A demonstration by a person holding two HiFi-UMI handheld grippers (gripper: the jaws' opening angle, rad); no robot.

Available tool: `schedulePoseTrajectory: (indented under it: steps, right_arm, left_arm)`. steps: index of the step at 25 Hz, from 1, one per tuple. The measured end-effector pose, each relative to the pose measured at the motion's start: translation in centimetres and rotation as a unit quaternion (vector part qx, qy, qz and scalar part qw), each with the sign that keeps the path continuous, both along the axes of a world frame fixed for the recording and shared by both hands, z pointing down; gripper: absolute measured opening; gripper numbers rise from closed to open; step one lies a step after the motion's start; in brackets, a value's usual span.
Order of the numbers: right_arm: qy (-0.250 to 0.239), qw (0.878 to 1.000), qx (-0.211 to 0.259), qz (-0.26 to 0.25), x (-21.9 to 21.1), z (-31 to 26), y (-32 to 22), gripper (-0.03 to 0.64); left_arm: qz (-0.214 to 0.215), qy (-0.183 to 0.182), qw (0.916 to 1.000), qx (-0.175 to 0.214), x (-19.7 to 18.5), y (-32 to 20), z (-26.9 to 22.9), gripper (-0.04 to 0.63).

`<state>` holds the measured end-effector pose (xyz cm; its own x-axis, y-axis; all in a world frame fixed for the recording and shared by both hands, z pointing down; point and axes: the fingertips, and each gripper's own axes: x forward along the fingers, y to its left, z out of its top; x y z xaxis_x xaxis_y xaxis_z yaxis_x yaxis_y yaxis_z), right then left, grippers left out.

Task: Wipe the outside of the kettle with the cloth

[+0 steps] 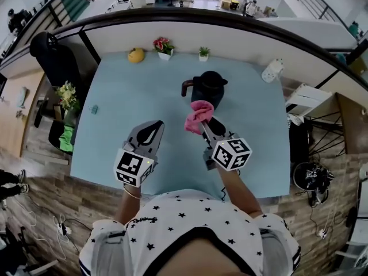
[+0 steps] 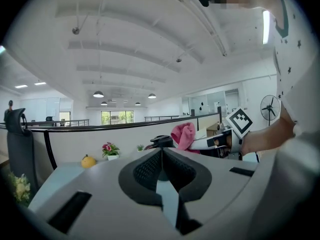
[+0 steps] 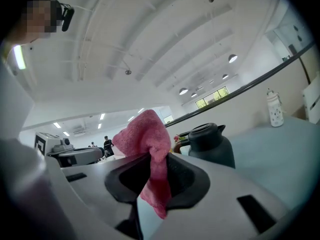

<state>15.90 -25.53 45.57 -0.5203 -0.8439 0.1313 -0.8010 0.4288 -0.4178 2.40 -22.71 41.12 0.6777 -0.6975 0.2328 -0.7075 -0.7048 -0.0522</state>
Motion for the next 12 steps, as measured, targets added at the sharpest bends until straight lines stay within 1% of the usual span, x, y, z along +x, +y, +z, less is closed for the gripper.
schedulePoseTrajectory:
  steps: [5,8,12]
  right_arm:
    - [-0.005,1.000,0.002,0.011,1.2,-0.5,0.8,0.086]
    - [0.001,1.000,0.007,0.015,1.4,-0.7,0.9,0.086]
    - [-0.006,1.000,0.007,0.019,1.7,-0.8,1.3,0.086]
  left_arm:
    - [0.016,0.002,0.9999,0.001,1.4,0.0,-0.1,0.031]
    - [0.023,0.002,0.9997,0.002,1.7,0.0,-0.2,0.031]
    - [0.029,0.002,0.9996,0.001,2.0,0.3,-0.1,0.031]
